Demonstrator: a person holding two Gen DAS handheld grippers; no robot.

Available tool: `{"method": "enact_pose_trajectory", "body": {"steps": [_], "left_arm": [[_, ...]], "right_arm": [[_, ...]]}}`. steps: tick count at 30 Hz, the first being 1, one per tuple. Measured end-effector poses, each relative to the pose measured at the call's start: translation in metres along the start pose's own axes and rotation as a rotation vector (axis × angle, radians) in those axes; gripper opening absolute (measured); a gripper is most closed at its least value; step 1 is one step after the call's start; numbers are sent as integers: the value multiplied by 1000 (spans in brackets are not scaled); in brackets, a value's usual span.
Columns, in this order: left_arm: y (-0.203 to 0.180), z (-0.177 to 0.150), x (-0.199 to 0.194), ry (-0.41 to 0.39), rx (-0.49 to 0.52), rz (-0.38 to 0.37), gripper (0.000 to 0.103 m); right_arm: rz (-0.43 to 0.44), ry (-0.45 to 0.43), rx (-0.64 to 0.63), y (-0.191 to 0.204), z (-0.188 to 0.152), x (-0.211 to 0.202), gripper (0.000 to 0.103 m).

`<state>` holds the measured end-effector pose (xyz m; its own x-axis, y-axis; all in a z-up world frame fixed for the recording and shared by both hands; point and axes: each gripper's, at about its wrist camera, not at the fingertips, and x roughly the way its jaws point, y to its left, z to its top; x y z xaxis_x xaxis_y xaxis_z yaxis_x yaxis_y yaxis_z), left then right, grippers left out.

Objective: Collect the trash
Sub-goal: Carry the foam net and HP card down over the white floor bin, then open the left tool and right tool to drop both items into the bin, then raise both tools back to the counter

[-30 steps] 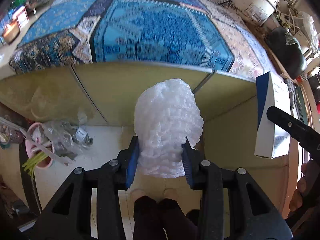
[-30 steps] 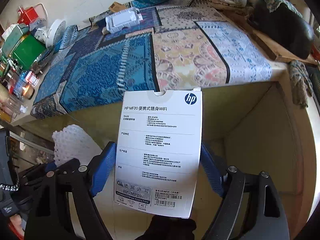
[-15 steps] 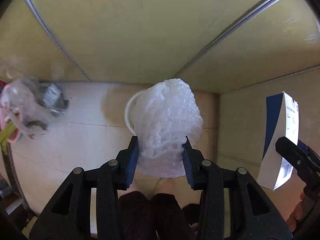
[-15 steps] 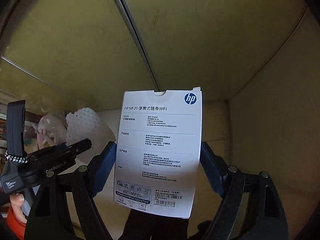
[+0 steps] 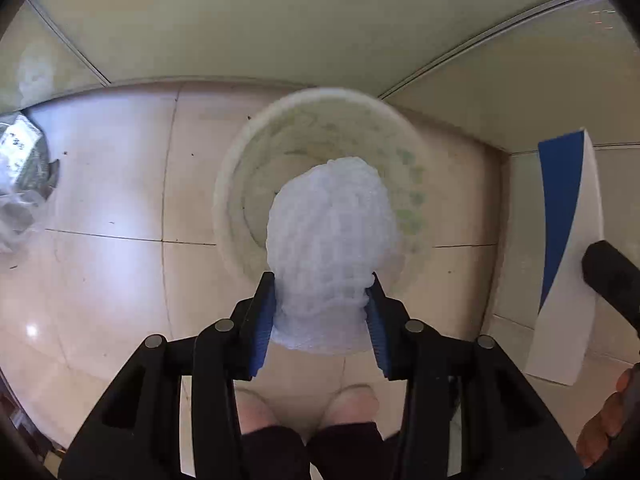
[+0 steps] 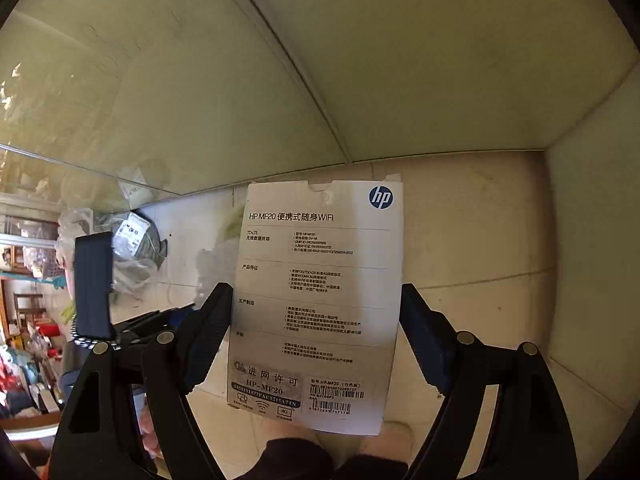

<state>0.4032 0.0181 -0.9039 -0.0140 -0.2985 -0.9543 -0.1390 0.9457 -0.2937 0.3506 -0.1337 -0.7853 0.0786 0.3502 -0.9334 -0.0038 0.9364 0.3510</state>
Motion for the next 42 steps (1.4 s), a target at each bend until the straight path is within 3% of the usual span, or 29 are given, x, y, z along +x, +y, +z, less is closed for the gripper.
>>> {"method": "enact_pose_trajectory", "body": {"steps": [8,11,14,22,25,28,32,36,42], "left_arm": [[8,3,16,-29,-5,-35,57],[18,0,4,-71,-22,-56,57],[27,-6,-16,-133,-31,-61,65],[38,-19,-44,-209,-46,35,68],[44,-22,-48,-229,-39,84,68],[46,-25,-56,-237,-51,65,68],[43,-29,-73,-257,-57,67,68],[36,-32,-90,-278,-79,57,68],[17,-38,-147,-296,-70,78,68]], "right_arm": [[42,27,-65,6,9,33,80],[50,29,-73,7,9,39,80],[64,35,-71,11,8,44,80],[71,69,-72,-2,10,51,80],[15,94,-120,9,7,61,80],[-88,82,-196,19,2,64,80],[-151,77,-272,27,-4,57,80],[-161,81,-296,25,-4,41,80],[-126,44,-235,30,-5,-31,80]]}}
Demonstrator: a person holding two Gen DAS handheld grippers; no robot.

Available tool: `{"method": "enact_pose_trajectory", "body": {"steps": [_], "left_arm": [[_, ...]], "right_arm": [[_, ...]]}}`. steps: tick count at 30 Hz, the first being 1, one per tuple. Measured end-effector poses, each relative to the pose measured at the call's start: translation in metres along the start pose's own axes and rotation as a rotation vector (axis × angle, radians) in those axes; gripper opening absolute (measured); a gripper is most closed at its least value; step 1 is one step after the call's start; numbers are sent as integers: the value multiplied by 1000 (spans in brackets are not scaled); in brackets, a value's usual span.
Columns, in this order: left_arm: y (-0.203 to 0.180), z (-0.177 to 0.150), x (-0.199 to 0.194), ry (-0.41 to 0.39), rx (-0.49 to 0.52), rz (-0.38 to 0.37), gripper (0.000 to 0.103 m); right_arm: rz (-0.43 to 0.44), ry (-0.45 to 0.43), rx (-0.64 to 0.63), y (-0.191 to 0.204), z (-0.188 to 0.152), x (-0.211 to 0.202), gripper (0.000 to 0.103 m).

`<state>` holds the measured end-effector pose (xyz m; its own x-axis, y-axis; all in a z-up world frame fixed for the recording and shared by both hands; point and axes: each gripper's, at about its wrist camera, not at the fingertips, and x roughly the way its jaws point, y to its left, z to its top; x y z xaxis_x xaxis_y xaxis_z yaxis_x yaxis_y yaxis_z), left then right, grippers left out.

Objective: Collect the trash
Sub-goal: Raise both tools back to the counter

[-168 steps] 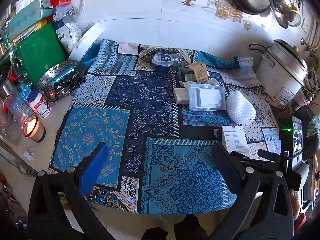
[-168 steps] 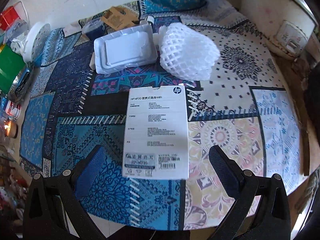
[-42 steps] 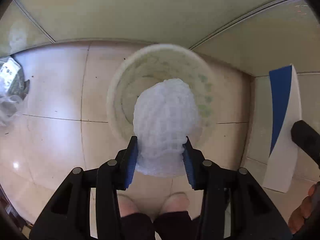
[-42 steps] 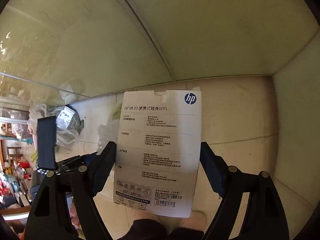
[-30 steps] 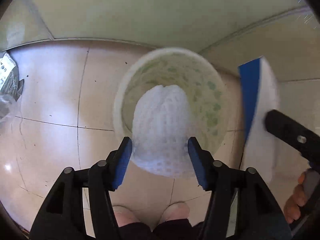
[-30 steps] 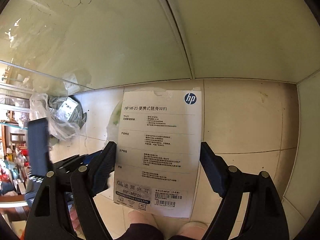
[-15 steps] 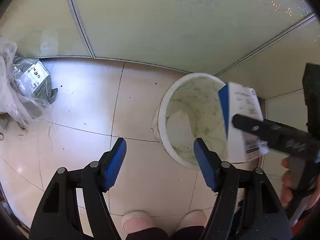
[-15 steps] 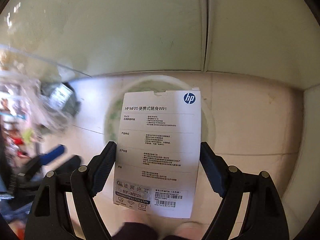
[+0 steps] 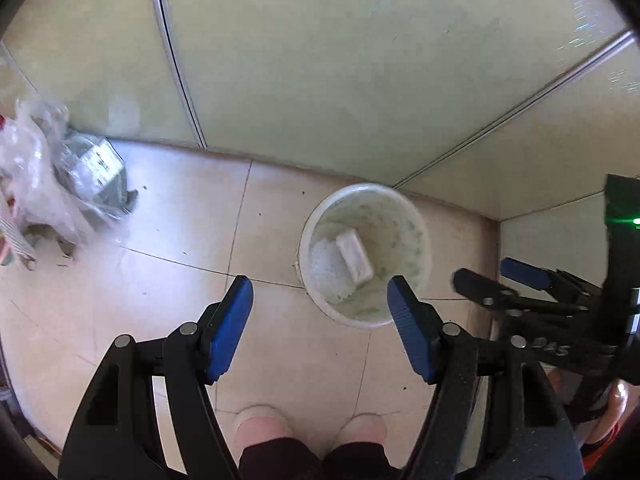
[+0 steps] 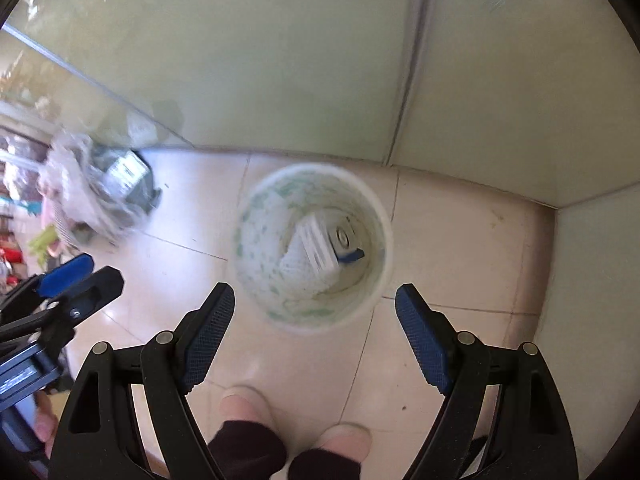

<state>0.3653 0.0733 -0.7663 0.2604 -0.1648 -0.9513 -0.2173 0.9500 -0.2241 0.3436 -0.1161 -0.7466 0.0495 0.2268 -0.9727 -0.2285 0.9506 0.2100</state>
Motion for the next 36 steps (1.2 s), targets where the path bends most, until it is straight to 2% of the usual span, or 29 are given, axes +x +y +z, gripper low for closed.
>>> {"method": "enact_pose_trajectory", "body": {"steps": [4,8,14,17,20,23,28,32,36], "left_arm": [[-20,12,-70,-28,14,1,68],[-44,27,-161,-83,27,-18,68],[-83,50,-299,-196,108,0,68],[-100,66,-368,-235,119,-41,68],[-122,81,-433,-313,183,-20,68],[-145,92,-487,-394,238,2,68],[-157,114,-553,-475,268,-58,68],[-160,135,-589,-531,266,-44,68],[-168,164,-611,-560,265,-32,73]], "right_arm": [[0,-40,21,-1,4,-84,80],[32,-125,56,10,11,-187,80],[29,-307,93,31,14,-353,80],[-3,-415,102,42,13,-427,80],[-29,-510,100,53,10,-489,80],[-42,-572,112,65,10,-526,80],[-78,-667,135,82,10,-578,80],[-119,-726,150,93,22,-604,81],[-142,-769,156,82,38,-625,81]]}}
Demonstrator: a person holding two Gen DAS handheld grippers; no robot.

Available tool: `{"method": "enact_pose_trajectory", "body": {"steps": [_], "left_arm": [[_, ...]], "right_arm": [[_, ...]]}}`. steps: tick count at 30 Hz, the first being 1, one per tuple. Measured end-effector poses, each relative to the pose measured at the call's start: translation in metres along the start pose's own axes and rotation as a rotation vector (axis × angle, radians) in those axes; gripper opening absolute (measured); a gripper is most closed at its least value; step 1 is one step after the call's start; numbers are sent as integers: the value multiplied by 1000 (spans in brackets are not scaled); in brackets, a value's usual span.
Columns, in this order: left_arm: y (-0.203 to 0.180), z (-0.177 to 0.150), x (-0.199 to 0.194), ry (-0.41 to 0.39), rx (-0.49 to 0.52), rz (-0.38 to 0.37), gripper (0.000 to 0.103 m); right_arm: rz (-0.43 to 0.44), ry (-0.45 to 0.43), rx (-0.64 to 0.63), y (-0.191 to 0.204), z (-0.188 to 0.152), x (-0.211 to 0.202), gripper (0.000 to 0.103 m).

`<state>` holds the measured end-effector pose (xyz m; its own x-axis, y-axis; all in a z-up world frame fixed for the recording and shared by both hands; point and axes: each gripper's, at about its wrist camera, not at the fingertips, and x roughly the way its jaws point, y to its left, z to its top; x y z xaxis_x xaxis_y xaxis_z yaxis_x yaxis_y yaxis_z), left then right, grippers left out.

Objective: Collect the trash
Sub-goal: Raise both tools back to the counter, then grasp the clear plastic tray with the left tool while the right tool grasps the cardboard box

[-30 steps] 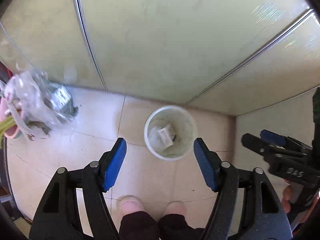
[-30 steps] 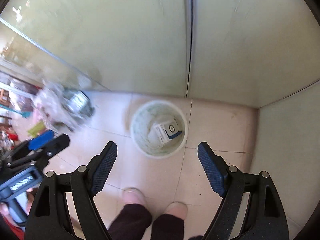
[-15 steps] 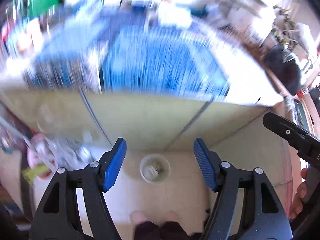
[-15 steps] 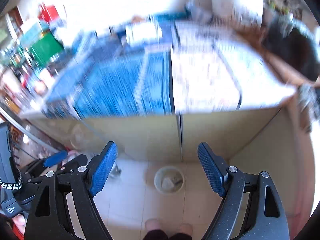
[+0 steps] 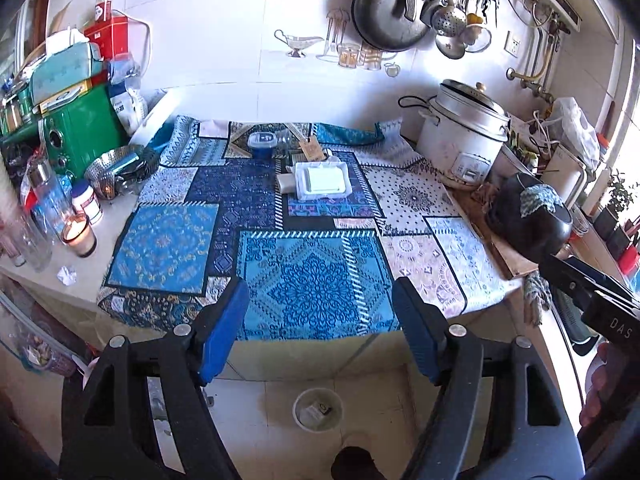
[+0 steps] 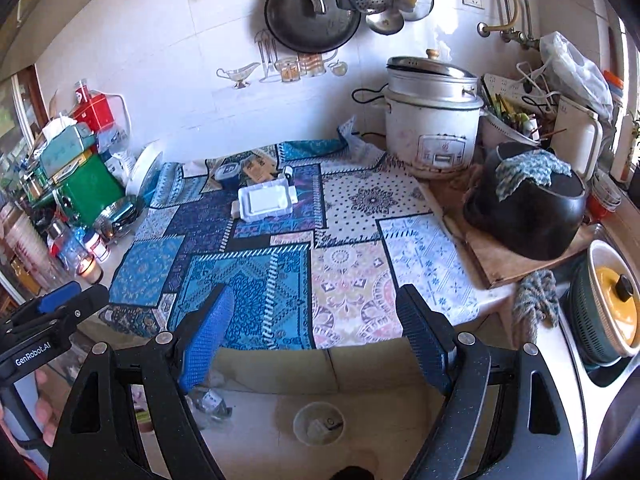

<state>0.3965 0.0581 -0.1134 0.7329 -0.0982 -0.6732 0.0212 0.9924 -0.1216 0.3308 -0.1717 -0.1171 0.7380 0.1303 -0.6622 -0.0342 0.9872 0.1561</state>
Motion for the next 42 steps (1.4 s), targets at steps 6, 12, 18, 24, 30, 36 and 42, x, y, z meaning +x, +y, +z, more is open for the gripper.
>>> {"method": "enact_pose_trajectory", "body": {"steps": [6,12,18,24,30,36,42], "left_arm": [[6,42,32,-19,-42,55,73],[7,82,89,41,-112,92,74],[10,99,158,125,-192,105,74],[12,119,226,210,-132,88,74],[26,154,307,282,-54,14,74],[49,174,376,343,19,9,57],[60,174,412,402,39,-51,29]], "right_arm": [[10,-39,-36,-17,45,25,81],[82,14,-87,-32,94,74,81],[94,89,-156,-47,120,132,81],[145,181,-105,-54,133,180,81],[73,232,-39,-51,140,220,81],[31,283,56,-44,145,251,81],[13,315,83,-33,145,281,81]]}}
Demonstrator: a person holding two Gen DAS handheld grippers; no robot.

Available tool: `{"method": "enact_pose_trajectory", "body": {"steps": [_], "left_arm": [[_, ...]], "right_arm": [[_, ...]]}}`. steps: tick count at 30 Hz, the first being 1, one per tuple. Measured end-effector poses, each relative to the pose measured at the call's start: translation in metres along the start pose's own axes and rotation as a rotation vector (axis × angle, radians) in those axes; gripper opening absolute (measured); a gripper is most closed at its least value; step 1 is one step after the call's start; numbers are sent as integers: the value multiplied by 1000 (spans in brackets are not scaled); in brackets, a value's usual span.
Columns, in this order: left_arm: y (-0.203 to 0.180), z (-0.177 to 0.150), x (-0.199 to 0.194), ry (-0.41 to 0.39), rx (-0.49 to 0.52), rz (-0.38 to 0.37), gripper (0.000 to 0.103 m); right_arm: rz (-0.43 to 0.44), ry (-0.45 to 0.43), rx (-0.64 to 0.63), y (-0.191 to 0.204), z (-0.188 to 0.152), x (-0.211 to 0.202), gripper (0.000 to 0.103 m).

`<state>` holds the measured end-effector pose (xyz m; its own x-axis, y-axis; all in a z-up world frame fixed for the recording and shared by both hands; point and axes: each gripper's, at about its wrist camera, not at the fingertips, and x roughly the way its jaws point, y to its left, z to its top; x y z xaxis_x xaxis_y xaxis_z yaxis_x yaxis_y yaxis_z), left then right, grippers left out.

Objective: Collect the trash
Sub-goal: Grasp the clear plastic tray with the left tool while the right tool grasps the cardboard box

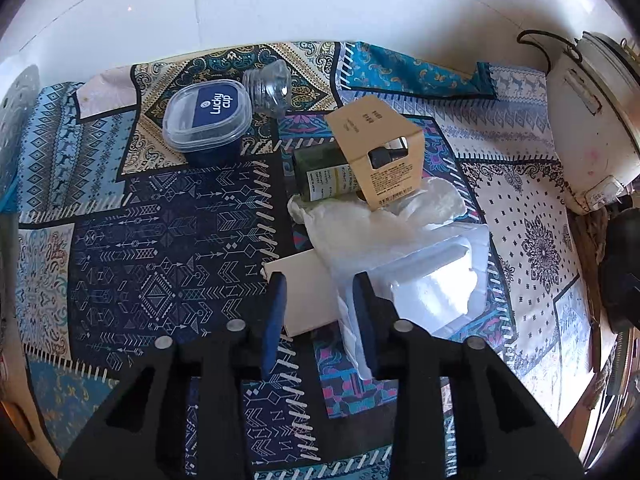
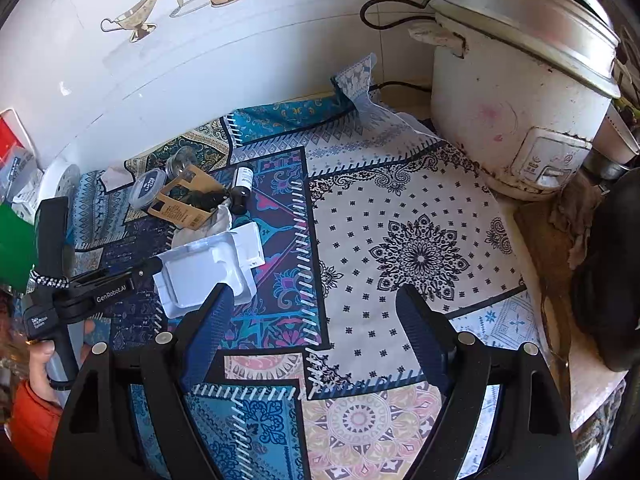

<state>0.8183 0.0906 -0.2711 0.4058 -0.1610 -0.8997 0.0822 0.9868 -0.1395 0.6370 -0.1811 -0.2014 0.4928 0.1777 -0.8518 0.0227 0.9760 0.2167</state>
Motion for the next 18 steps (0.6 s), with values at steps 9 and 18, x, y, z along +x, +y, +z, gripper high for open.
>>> {"method": "enact_pose_trajectory", "body": {"steps": [9,18], "left_arm": [[3,4,16,-4,-20,-97,0],[36,-5,-37,-96,-97,-59,0]], "right_arm": [[36,40,-35,29,7,31,81],[105,50,-124,78,33,51,81]]}}
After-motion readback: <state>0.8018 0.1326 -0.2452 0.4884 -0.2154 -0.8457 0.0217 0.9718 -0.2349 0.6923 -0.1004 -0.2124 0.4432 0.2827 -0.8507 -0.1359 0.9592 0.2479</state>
